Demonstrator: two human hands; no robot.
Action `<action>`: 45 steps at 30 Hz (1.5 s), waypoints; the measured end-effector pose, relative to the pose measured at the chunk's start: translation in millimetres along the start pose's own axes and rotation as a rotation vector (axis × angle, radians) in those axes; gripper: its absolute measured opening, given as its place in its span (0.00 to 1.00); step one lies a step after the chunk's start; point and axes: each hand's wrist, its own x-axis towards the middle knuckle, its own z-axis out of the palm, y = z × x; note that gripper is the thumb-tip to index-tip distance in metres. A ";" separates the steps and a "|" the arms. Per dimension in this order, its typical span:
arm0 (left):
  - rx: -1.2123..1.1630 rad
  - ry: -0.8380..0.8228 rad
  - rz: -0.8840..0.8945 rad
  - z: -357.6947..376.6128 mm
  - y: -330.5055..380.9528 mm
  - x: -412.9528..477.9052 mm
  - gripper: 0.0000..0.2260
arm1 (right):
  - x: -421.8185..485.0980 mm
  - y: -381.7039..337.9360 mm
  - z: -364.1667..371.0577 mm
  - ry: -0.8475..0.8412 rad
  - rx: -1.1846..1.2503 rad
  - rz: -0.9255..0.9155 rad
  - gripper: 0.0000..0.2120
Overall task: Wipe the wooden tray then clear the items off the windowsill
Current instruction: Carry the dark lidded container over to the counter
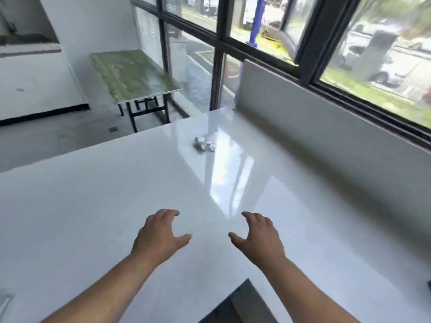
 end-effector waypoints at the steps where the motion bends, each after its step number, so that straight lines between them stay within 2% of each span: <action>1: 0.010 -0.022 0.054 11.3 32.4 8.8 0.35 | -5.6 31.8 -15.5 0.031 0.020 0.055 0.39; 7: 0.062 -0.188 0.366 96.9 237.2 23.0 0.35 | -74.1 212.6 -84.9 0.186 0.140 0.388 0.36; 14: 0.108 -0.340 0.666 214.8 452.8 -26.1 0.34 | -170.9 378.9 -122.3 0.261 0.232 0.695 0.34; 18: 0.191 -0.400 0.802 279.0 542.2 -60.6 0.34 | -208.4 448.4 -130.3 0.268 0.284 0.843 0.34; 23: 0.262 -0.433 0.883 348.7 618.9 -79.6 0.36 | -223.3 508.2 -124.8 0.279 0.414 0.964 0.35; 30: 0.341 -0.460 0.903 421.6 673.9 -76.2 0.37 | -210.6 541.8 -107.4 0.346 0.661 1.014 0.32; 36: 0.307 -0.446 0.885 433.9 674.5 -72.4 0.28 | -200.1 549.2 -107.8 0.388 0.948 1.082 0.26; 38: 0.273 -0.442 0.893 424.3 664.3 -73.1 0.29 | -190.5 545.9 -113.1 0.407 1.140 1.117 0.23; 41: 0.238 -0.450 0.889 402.1 639.0 -74.4 0.31 | -172.4 527.8 -122.0 0.420 1.609 1.145 0.12; 42: 0.227 -0.453 0.879 393.6 628.9 -73.2 0.32 | -165.6 518.6 -123.6 0.411 1.720 1.136 0.12; 45: 0.197 -0.419 0.827 366.0 592.4 -61.0 0.33 | -142.4 485.6 -122.8 0.328 1.809 1.112 0.13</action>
